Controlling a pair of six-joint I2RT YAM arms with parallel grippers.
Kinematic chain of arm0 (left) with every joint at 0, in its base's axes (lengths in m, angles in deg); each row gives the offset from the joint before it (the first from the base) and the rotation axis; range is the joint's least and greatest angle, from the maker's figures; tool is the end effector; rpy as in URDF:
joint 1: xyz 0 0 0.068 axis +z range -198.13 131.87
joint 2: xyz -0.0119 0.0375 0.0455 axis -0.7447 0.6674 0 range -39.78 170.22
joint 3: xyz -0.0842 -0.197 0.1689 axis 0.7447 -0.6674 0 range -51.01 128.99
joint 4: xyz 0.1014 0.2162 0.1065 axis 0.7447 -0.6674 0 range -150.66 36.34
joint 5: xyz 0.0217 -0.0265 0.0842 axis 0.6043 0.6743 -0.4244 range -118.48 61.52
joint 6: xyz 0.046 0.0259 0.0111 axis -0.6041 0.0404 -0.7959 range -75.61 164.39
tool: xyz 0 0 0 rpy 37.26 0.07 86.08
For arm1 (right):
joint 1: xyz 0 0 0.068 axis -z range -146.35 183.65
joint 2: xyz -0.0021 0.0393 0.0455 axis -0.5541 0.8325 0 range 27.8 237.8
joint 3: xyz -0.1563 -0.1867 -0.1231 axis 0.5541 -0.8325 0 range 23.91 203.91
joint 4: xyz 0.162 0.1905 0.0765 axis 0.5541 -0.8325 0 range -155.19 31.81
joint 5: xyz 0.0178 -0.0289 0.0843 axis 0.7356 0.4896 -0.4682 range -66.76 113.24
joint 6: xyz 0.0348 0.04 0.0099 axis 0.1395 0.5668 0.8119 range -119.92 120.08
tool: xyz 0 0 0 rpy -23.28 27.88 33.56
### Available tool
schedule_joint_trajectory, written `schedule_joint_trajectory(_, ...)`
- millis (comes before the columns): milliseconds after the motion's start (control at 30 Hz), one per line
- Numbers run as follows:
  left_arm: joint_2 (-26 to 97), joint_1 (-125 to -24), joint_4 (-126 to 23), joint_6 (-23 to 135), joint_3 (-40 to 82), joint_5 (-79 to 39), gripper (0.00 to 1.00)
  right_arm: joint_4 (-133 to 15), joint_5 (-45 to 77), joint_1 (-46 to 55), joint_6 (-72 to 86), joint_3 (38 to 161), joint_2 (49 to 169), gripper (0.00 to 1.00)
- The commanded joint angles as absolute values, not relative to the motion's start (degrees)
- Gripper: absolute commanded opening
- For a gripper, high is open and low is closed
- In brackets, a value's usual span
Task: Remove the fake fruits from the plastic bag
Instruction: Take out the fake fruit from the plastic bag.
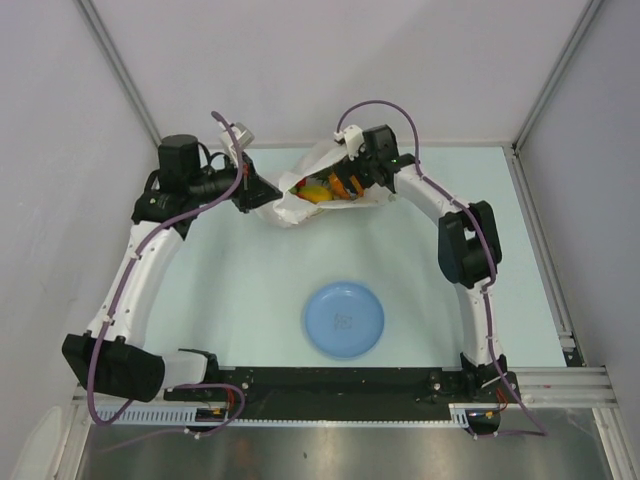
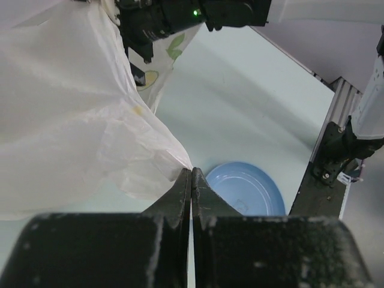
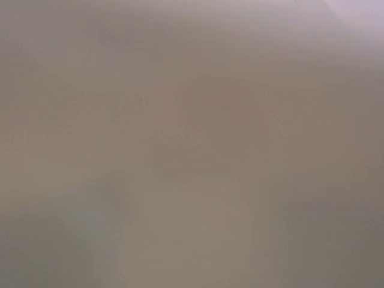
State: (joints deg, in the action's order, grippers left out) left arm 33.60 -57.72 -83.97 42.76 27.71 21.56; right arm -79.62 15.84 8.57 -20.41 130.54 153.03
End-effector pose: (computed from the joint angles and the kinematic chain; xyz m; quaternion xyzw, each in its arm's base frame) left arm 0.2623 -0.0719 0.4080 0.3009 0.7383 -0.3896 0.4611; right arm 0.4576 0.2191 0.2376 -0.3754 0.8234 0.0753 0.4189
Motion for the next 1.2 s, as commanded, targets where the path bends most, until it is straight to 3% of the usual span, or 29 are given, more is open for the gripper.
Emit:
schedule_joint_trajectory(0, 31.94, -57.45, -85.83, 38.42, 25.72, 20.39, 0.0, -74.19, 16.74, 8.07, -23.9, 138.24, 157.87, 1.0)
schedule_joint_trajectory(233, 32.64, -57.27, -87.15, 35.43, 25.63, 18.54, 0.0, -80.69, 10.32, 8.95, -24.88, 151.95, 168.86, 1.0)
schedule_joint_trajectory(433, 33.51, -56.75, -85.57, 36.75, 25.19, 18.37, 0.0, -82.36, 15.67, 7.11, -28.12, 153.47, 170.81, 1.0)
schedule_joint_trajectory(533, 34.22, -56.66, -84.52, 37.27, 25.28, 18.1, 0.0, -82.8, 16.03, 6.84, -29.1, 150.39, 168.27, 0.88)
schedule_joint_trajectory(567, 34.74, -56.74, -84.16, 37.97, 25.28, 18.19, 0.0, -82.89, 15.16, 6.75, -29.18, 149.78, 167.29, 0.75)
schedule_joint_trajectory(667, 36.23, -56.75, -82.23, 40.16, 24.67, 18.54, 0.0, -82.54, 11.48, 7.11, -27.61, 145.56, 160.99, 0.55)
schedule_joint_trajectory(800, 38.34, -56.66, -76.8, 43.95, 23.27, 19.42, 0.0, -81.04, 6.99, 7.11, -25.07, 139.32, 151.22, 0.46)
schedule_joint_trajectory(967, 41.25, -56.74, -67.3, 60.26, 20.8, 20.3, 0.0, -83.5, 1.9, 6.32, -22.95, 130.72, 139.88, 0.43)
schedule_joint_trajectory(1167, 47.83, -56.75, -63.59, 64.87, 23.95, 18.46, 0.0, -90.96, -2.94, 6.22, -19.34, 128.68, 131.26, 0.4)
